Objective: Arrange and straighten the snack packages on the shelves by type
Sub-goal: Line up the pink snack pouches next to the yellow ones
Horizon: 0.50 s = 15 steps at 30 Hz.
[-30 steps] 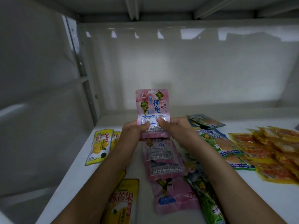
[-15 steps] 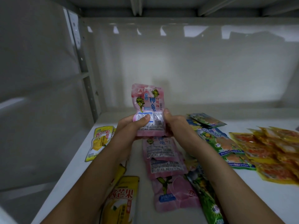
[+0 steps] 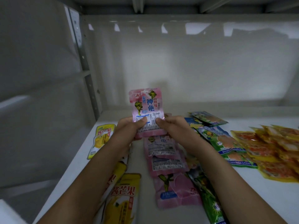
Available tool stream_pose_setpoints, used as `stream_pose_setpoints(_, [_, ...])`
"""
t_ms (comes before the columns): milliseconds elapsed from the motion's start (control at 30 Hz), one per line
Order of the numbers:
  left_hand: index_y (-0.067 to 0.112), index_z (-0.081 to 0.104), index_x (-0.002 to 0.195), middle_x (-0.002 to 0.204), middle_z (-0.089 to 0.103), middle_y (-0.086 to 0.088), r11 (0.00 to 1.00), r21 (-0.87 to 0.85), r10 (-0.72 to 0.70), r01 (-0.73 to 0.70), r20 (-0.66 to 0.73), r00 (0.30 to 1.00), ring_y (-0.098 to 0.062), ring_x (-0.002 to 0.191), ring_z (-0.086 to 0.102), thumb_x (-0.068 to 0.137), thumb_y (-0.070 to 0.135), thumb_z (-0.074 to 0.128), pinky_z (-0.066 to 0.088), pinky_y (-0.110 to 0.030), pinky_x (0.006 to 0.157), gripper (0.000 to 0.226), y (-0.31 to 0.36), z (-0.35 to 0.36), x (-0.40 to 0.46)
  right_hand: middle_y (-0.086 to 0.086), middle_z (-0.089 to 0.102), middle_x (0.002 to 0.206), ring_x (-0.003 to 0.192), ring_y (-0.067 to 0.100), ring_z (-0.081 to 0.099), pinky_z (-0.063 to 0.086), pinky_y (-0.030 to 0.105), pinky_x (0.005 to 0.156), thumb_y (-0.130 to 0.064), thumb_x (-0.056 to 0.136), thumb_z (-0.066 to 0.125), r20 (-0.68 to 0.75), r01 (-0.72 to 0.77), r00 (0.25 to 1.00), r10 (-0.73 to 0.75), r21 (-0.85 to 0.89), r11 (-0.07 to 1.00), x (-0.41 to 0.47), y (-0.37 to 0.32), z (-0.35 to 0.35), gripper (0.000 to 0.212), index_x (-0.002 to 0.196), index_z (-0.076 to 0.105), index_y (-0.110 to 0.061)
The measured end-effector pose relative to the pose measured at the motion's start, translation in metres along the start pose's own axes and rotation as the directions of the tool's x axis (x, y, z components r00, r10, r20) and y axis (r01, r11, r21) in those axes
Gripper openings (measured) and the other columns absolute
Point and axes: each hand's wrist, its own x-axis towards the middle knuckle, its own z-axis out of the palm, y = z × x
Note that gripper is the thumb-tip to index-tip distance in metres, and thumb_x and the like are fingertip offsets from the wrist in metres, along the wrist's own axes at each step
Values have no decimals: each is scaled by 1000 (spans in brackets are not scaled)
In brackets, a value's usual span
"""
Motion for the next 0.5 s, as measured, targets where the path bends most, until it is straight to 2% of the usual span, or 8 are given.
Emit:
stream_pose_setpoints(67, [18, 80, 107, 100, 81, -4, 998, 62, -1, 2, -1, 1000, -18, 83, 72, 97, 33, 72, 52, -30, 70, 20, 0, -3, 1, 20, 51, 76, 71, 24, 48, 43, 39, 68, -37, 106, 61, 16, 19, 1000, -19, -29, 999, -4, -1, 3, 60, 92, 57, 22])
stream_pose_setpoints(100, [19, 80, 109, 103, 81, -4, 998, 61, -3, 2, 15, 1000, -18, 86, 72, 96, 35, 72, 52, -31, 73, 22, 1, -4, 0, 28, 56, 79, 73, 24, 51, 47, 44, 70, -42, 105, 61, 21, 12, 1000, -11, -34, 999, -4, -2, 4, 62, 96, 60, 20])
stream_pose_setpoints(167, [17, 79, 110, 105, 80, -3, 999, 35, -14, 12, 60, 998, -15, 86, 71, 96, 35, 73, 51, -29, 73, 24, 5, -3, -3, 39, 65, 101, 81, 34, 65, 55, 50, 82, -47, 103, 61, 34, -8, 999, 8, -7, 1000, -3, -1, 4, 59, 103, 68, 12])
stream_pose_setpoints(233, [15, 79, 106, 94, 80, 1, 1000, 28, -15, 13, 79, 997, -12, 80, 70, 94, 34, 74, 50, -28, 70, 22, 6, -3, -3, 27, 71, 97, 82, 35, 67, 54, 43, 79, -47, 102, 62, 48, -21, 999, 19, 23, 1000, -6, -2, 5, 55, 108, 71, 8])
stream_pose_setpoints(267, [16, 78, 102, 88, 79, 4, 1000, 28, -11, 9, 78, 997, -11, 76, 70, 94, 33, 75, 49, -28, 68, 19, 6, -2, -3, 18, 66, 87, 74, 29, 58, 48, 36, 71, -44, 102, 63, 56, -11, 998, 9, 31, 999, -6, -2, 5, 55, 109, 69, 11])
stream_pose_setpoints(333, [16, 78, 99, 82, 77, 5, 1000, 24, 4, -6, 80, 997, -11, 70, 68, 95, 32, 75, 48, -28, 65, 17, 5, -3, -3, 14, 57, 83, 73, 21, 48, 41, 33, 69, -38, 101, 65, 33, 45, 998, -47, 50, 998, -5, -3, 6, 53, 108, 67, 14])
stream_pose_setpoints(433, [10, 77, 112, 91, 78, -5, 999, -38, -7, 11, 125, 992, -16, 71, 72, 99, 31, 70, 52, -25, 56, 26, 10, -2, -4, 32, 69, 102, 83, 34, 64, 53, 46, 84, -48, 94, 68, 7, 89, 996, -90, 94, 992, -6, -6, 8, 59, 111, 70, 8])
stream_pose_setpoints(500, [9, 75, 119, 100, 78, -12, 997, -61, -43, 54, 164, 985, -20, 75, 72, 97, 38, 68, 52, -24, 54, 37, 10, -3, -2, 26, 74, 107, 98, 45, 71, 58, 56, 93, -50, 97, 65, 9, 99, 995, -100, 86, 991, -6, -5, 8, 50, 110, 74, -2])
